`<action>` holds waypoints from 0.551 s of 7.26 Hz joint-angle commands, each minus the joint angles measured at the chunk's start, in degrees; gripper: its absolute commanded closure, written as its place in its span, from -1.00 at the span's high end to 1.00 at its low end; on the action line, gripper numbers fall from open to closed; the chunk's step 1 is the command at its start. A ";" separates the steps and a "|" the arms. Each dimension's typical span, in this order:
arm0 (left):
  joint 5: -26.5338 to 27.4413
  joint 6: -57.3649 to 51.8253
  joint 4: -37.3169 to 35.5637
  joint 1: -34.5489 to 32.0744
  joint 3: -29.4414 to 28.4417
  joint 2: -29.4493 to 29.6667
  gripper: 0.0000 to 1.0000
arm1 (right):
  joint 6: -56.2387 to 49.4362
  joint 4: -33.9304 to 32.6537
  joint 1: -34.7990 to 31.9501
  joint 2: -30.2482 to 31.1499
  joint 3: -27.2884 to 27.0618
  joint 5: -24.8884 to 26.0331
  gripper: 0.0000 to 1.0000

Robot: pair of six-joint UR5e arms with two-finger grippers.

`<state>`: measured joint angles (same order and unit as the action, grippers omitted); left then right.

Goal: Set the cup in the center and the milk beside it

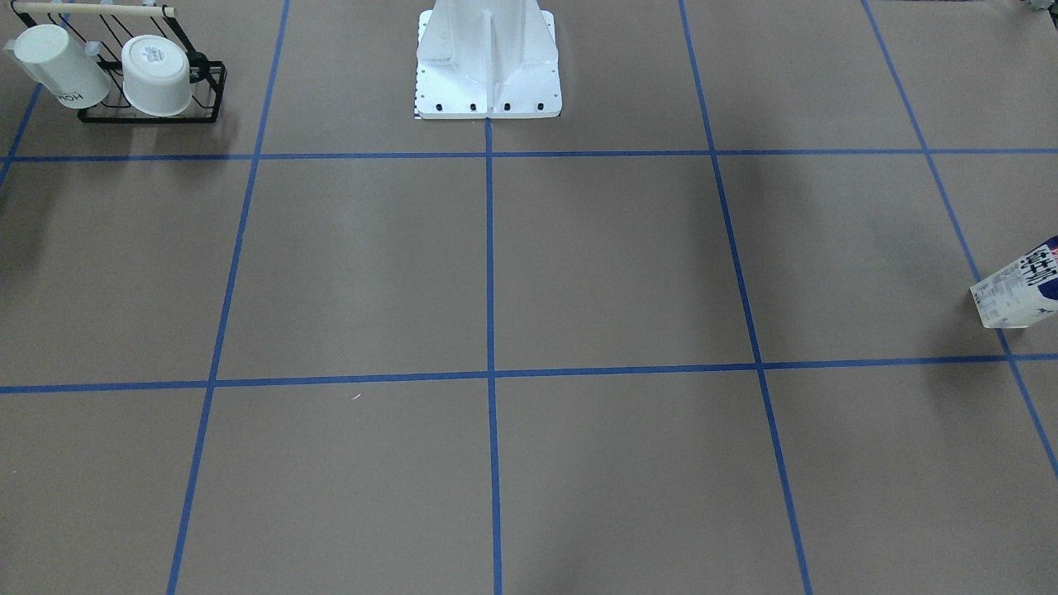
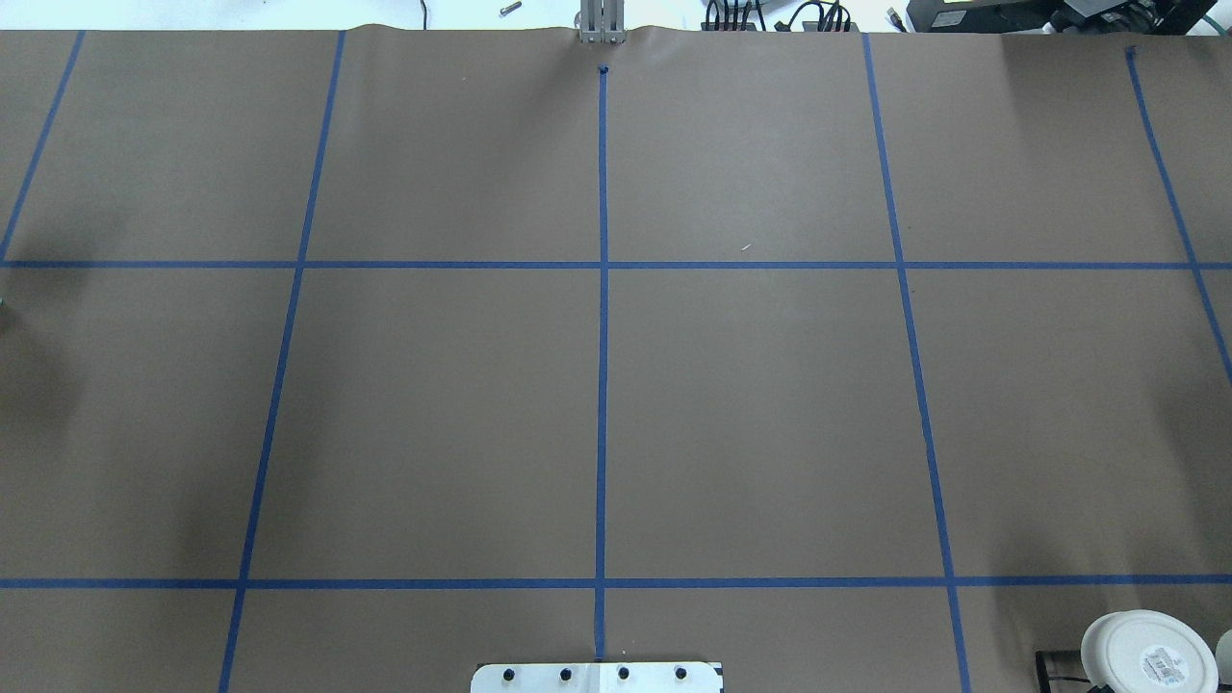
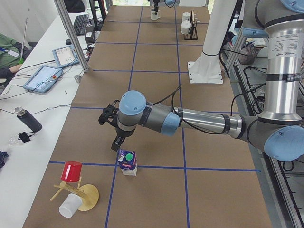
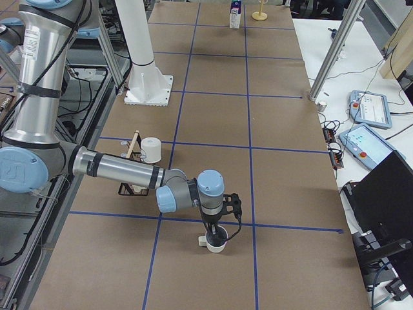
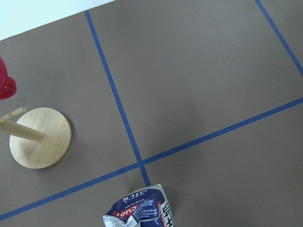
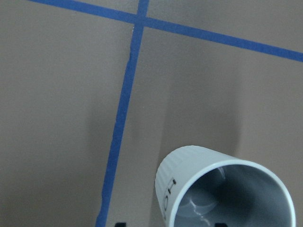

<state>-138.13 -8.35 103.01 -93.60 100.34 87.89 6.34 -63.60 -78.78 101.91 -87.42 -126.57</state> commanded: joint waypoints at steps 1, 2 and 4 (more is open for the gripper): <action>0.05 0.00 0.00 0.00 -0.05 0.00 0.97 | 0.16 0.40 0.64 -0.04 0.67 0.44 -1.00; 0.05 0.00 0.00 0.00 -0.14 0.00 0.97 | -0.27 0.49 0.82 -0.22 0.67 0.44 -1.00; 0.14 0.09 0.00 0.09 -0.23 0.00 0.97 | -0.54 0.32 0.73 -0.83 -2.64 0.18 -1.00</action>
<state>-138.06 -8.29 103.01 -93.56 100.16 87.89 5.98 -63.16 -78.07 101.41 -87.90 -126.27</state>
